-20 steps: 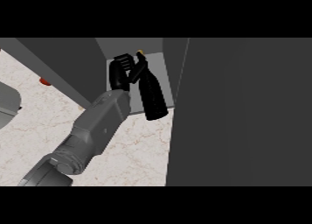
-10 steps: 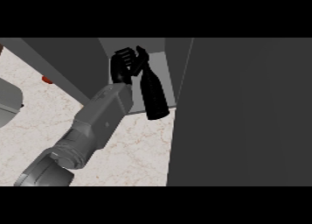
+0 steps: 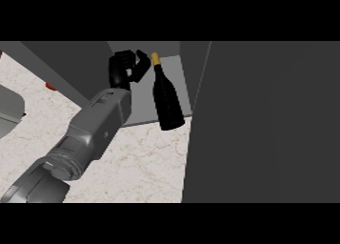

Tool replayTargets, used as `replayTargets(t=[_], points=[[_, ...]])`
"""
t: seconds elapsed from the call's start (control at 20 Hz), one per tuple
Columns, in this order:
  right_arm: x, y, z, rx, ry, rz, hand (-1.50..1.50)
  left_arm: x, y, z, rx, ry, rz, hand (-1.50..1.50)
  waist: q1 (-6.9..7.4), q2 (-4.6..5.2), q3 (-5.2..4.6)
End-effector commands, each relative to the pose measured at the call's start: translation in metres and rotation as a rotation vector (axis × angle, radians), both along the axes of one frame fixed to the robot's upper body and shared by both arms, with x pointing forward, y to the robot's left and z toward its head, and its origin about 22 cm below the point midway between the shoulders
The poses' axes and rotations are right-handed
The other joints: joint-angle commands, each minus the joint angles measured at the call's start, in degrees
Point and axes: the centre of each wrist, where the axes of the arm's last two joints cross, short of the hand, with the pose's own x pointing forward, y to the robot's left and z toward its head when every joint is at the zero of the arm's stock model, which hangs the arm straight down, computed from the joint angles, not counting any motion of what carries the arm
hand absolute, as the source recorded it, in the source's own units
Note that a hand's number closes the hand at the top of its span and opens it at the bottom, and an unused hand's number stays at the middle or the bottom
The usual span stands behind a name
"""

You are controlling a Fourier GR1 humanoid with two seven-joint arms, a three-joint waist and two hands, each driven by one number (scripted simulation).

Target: Pick up the wine, place it into the cabinet and close the cabinet

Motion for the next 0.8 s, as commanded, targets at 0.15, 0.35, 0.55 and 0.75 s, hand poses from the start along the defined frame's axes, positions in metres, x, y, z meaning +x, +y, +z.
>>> replayTargets(t=[0.15,0.35,0.55,0.75], points=[[-0.006,-0.003,0.001,0.018,-0.023,0.020,-1.50,-0.004,0.021,-0.011,0.195,0.003,0.104,1.50,-0.85,0.56,-0.02],[-0.002,-0.001,0.001,-0.004,-0.002,0.025,-1.50,-0.004,0.020,-0.011,0.195,0.045,0.129,1.50,-0.91,0.57,-0.14],[-0.006,-0.001,0.002,0.002,-0.031,0.028,-1.50,-0.006,0.045,-0.018,0.262,0.059,0.147,1.50,-0.65,0.58,-0.11],[-0.003,0.001,0.001,0.001,-0.025,0.031,-1.50,-0.005,0.044,-0.015,0.220,0.061,0.079,-1.50,-0.64,0.83,-0.26]])
